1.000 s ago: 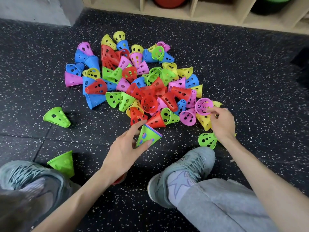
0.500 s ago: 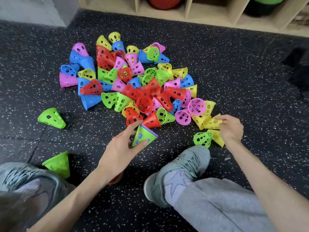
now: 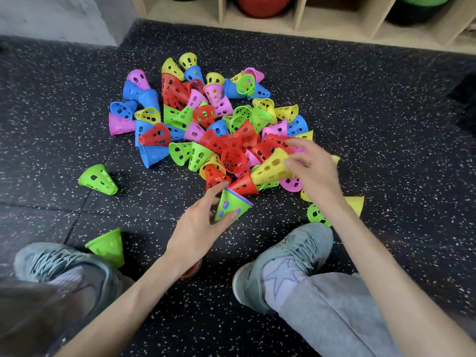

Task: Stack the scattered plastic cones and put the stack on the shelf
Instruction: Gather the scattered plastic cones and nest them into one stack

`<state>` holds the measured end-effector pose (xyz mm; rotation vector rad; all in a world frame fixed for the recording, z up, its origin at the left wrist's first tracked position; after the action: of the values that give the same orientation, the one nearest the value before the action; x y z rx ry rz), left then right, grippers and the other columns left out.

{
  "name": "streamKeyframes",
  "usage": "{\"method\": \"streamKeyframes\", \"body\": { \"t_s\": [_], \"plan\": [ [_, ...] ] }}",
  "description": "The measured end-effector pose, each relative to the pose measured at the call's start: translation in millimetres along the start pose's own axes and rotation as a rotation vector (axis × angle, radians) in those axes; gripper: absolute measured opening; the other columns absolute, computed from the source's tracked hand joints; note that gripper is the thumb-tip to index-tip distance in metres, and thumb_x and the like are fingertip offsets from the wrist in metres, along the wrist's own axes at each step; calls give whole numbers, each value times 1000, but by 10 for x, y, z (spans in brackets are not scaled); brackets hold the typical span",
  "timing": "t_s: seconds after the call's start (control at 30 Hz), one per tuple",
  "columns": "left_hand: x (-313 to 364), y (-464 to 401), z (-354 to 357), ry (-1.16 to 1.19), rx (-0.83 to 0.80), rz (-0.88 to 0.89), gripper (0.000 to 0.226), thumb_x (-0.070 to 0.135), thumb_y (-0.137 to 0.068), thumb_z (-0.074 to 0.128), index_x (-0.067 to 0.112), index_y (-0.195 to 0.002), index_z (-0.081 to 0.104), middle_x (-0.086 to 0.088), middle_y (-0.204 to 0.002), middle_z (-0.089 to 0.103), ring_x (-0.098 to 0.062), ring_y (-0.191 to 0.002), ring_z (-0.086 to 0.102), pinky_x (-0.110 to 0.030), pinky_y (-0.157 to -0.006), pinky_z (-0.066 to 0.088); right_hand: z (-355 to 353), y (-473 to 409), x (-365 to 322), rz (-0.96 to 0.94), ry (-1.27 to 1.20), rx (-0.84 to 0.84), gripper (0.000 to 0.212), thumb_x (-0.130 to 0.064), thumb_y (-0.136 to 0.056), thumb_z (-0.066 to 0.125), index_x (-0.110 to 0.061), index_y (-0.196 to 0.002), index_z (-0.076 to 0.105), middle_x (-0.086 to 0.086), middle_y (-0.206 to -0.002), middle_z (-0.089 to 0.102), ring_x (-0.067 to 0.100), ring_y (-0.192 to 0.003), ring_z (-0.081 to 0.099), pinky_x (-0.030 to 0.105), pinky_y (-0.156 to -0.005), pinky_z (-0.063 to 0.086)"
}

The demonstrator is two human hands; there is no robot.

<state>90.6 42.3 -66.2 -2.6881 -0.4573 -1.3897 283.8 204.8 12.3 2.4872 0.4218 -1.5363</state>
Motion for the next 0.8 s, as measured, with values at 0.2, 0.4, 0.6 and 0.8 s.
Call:
{"method": "streamKeyframes", "body": {
  "t_s": [0.2,0.4,0.6,0.8],
  "plan": [
    [19,41,-31,-1,28,2,63,48,-93,68,49,-147,37,20,-104,68,-13,-67,60,-32,-71,55,561,228,-8,-13,-17,-337,24,-15,-94,69,-32,-110,74,-12,-94,78,-5,-94,69,21,-88,49],
    [-22,29,-13,-41,33,13,69,55,-92,65,50,-152,32,16,-102,66,-8,-69,54,-39,-72,56,732,277,25,-5,-69,-426,22,-12,-95,69,-24,-112,76,-6,-100,78,3,-97,72,27,-90,55],
    [-9,32,-36,-69,50,25,70,56,-91,64,56,-152,29,18,-109,62,-1,-70,51,-32,-74,55,823,291,124,15,-120,-472,23,-9,-95,68,-19,-115,76,-5,-104,78,8,-102,72,34,-97,56],
    [-18,68,-57,-107,94,-45,64,55,-89,68,55,-144,35,18,-100,65,-6,-71,55,-40,-78,56,759,173,193,42,-121,-369,23,-11,-98,63,-25,-112,75,-12,-111,74,9,-98,70,28,-89,59]
  ]
}}
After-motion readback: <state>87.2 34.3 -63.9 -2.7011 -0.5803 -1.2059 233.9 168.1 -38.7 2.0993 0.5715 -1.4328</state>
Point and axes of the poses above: each hand's wrist, its own y-axis away from the middle knuckle, its own z-axis out of the palm, x = y × z, the point moved 6 cm from there along -y, towards the middle knuckle
